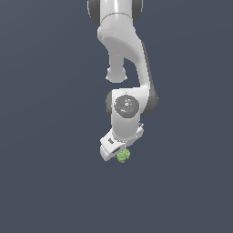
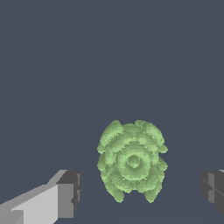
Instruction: Pick up the object and move it to a goal position.
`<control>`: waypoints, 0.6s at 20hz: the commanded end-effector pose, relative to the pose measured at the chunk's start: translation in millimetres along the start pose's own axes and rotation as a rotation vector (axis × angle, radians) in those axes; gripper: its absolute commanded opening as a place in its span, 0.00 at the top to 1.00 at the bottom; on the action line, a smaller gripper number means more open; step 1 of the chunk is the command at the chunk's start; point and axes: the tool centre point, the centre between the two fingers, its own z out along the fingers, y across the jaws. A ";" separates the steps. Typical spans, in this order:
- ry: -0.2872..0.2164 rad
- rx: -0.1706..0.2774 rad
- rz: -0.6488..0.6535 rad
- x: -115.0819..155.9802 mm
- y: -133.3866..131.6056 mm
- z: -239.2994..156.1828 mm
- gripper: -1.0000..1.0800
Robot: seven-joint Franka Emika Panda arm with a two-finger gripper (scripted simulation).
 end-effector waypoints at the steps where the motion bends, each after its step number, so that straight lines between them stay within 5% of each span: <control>1: 0.000 0.000 0.000 0.1 0.0 0.2 0.04; 12: 0.001 0.000 -0.005 -0.7 -0.5 45.6 0.04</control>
